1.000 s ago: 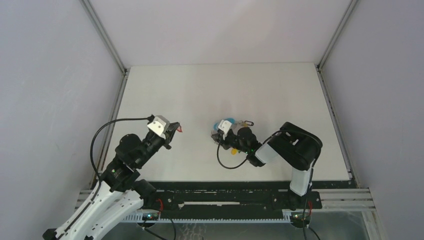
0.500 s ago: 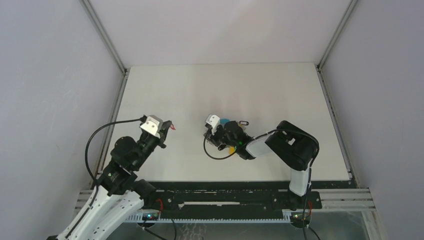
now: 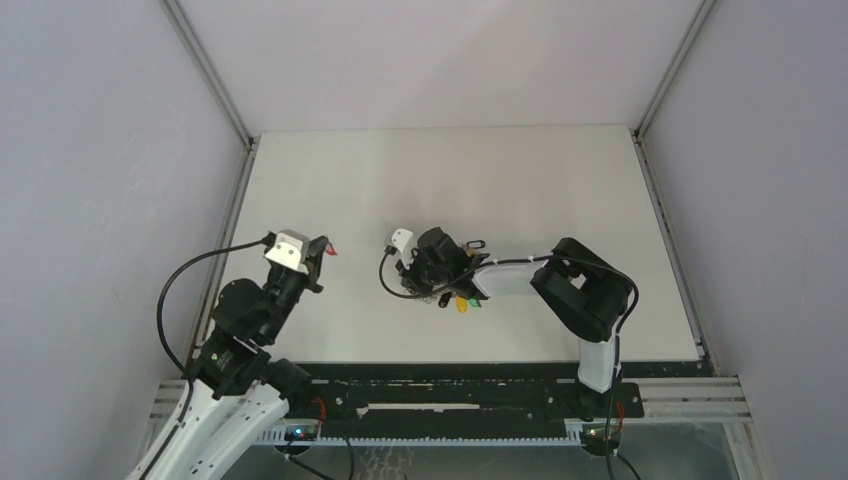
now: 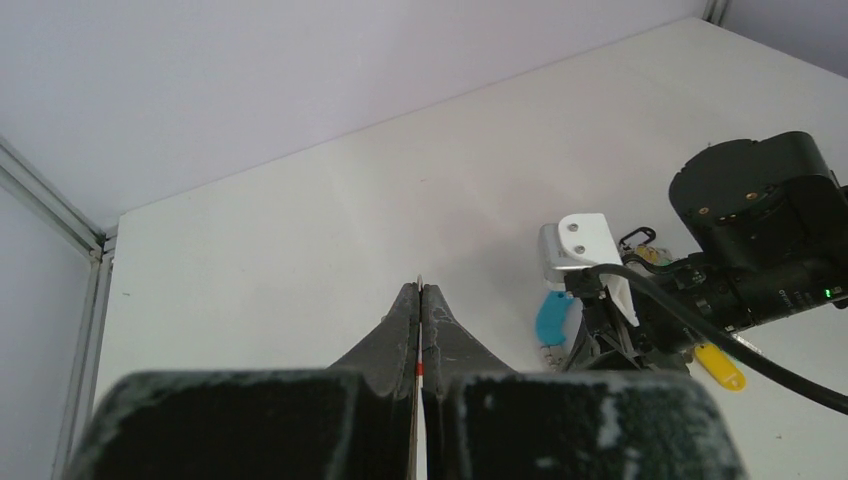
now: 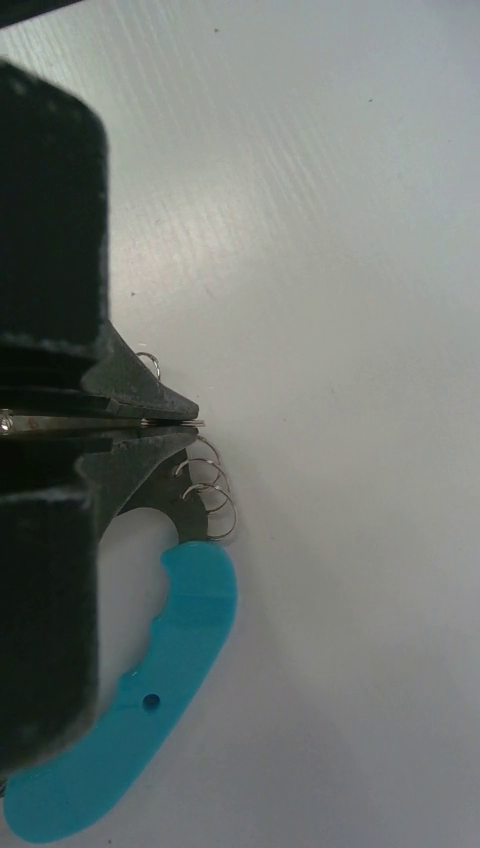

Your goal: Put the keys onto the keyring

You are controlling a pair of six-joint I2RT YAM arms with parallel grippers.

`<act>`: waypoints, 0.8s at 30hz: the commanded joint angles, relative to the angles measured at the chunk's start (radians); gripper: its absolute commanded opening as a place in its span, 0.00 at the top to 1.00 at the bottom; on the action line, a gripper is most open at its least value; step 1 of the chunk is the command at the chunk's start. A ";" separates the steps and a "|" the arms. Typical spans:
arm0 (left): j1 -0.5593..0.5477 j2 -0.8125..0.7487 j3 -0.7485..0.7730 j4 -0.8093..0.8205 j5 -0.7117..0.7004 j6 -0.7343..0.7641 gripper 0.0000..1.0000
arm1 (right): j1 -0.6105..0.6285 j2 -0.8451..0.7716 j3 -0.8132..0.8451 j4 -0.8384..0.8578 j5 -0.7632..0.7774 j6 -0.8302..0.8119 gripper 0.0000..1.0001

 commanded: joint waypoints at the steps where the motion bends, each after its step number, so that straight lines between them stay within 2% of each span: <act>1: 0.014 -0.006 -0.010 0.050 -0.005 -0.014 1.00 | 0.015 0.014 0.090 -0.221 -0.004 -0.030 1.00; 7: 0.018 -0.006 -0.011 0.051 -0.003 -0.015 1.00 | 0.019 0.006 0.181 -0.401 0.011 -0.029 0.98; 17: 0.022 -0.015 -0.014 0.052 -0.019 -0.021 1.00 | 0.023 0.007 0.386 -0.659 0.022 -0.035 0.82; 24: 0.030 -0.041 -0.022 0.059 -0.074 -0.028 1.00 | 0.033 0.093 0.582 -0.891 0.038 -0.084 0.73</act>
